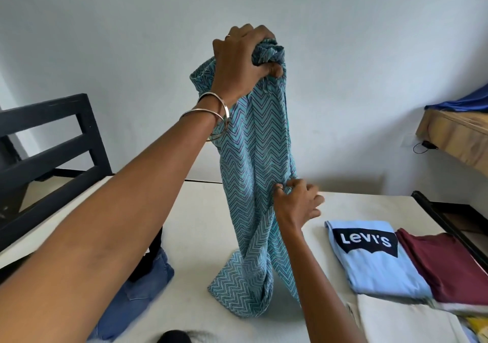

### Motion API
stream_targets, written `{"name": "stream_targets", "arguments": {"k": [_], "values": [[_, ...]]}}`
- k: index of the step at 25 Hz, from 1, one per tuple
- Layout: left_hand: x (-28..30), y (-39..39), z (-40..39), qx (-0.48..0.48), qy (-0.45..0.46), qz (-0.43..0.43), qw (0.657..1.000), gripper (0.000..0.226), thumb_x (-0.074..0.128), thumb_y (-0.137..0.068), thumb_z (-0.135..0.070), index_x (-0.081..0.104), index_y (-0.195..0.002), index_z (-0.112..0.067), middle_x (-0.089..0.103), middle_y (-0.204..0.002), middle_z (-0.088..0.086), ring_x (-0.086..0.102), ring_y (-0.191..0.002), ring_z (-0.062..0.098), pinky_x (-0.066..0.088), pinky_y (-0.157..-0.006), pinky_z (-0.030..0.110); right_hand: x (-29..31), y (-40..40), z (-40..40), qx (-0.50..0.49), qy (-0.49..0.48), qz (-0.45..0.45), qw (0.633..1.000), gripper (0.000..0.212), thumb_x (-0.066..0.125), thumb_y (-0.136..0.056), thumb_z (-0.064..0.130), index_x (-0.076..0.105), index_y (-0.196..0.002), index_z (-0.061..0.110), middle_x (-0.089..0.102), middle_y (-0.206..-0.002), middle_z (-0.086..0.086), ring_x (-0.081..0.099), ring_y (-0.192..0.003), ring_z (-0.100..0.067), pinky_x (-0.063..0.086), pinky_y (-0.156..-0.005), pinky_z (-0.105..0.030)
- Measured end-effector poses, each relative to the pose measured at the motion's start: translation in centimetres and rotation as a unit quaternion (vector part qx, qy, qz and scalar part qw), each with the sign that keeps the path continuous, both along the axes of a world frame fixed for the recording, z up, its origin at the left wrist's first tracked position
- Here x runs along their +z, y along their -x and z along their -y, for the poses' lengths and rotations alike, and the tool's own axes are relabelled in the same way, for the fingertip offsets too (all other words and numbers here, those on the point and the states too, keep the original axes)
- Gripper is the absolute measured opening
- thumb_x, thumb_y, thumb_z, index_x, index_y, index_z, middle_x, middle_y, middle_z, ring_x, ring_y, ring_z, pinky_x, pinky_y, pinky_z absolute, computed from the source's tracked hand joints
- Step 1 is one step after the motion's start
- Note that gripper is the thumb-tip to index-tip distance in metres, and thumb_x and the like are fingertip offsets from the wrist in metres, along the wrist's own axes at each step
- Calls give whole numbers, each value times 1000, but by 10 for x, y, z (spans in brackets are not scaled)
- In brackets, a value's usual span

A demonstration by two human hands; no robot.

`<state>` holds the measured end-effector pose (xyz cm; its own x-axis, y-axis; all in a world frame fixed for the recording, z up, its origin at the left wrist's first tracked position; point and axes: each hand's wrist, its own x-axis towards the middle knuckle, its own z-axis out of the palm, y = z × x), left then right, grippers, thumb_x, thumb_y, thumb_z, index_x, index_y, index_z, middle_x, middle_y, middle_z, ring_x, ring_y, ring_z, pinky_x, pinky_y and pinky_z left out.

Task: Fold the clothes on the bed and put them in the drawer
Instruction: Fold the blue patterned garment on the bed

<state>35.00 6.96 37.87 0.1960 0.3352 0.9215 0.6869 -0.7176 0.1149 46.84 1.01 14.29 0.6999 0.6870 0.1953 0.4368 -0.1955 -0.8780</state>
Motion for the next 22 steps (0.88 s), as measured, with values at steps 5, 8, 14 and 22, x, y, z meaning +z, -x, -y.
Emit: {"name": "stream_targets", "arguments": {"k": [5, 8, 14, 22], "values": [[-18, 2, -4, -4, 43, 22, 999, 57, 72, -64, -65, 67, -104, -26, 65, -98, -7, 55, -100, 17, 23, -76, 30, -50, 7, 15, 165, -90, -213, 959, 6, 58, -82, 14, 61, -81, 10, 60, -71, -4, 51, -66, -20, 41, -63, -36], [-21, 17, -13, 23, 42, 38, 998, 56, 71, -65, -65, 67, -104, -25, 65, -99, -5, 56, -102, 20, 25, -76, 30, -58, -8, 38, 322, -196, -386, 842, 20, 54, -86, -5, 67, -97, 5, 70, -84, -8, 63, -76, -21, 52, -71, -39], [-18, 34, -20, -2, 41, 122, 992, 68, 67, -61, -72, 69, -103, -19, 68, -99, -3, 59, -98, 20, 46, -84, 39, -87, -30, 40, 399, 122, 15, 909, 8, 60, -70, 6, 58, -70, -2, 60, -71, -19, 53, -67, -20, 48, -59, -42], [-12, 49, -21, -25, 27, 136, 990, 75, 63, -61, -79, 69, -101, -16, 69, -95, -4, 62, -93, 18, 50, -81, 41, -97, -39, 20, 75, -53, 7, 996, 15, 64, -90, 5, 72, -102, 4, 50, -122, -15, 43, -115, -33, 34, -91, -36]]}}
